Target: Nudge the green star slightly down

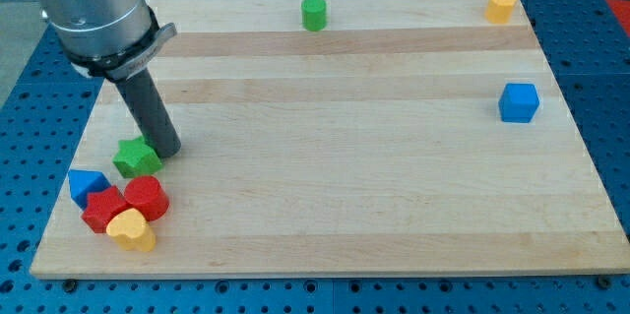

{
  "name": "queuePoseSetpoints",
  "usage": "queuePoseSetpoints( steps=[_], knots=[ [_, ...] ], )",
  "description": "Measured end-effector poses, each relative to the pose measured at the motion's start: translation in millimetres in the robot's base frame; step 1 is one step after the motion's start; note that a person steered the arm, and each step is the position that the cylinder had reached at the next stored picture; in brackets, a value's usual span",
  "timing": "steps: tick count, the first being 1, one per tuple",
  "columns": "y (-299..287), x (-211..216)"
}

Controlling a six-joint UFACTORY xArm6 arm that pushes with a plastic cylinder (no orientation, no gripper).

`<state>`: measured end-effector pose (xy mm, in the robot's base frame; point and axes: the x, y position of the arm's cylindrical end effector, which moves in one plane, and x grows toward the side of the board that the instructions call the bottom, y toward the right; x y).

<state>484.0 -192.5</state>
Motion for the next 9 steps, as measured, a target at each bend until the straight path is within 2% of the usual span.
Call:
queuePoseSetpoints(
  steps=[3,6,9],
  knots=[
    [8,24],
    [30,-19],
    [-38,-26]
  ],
)
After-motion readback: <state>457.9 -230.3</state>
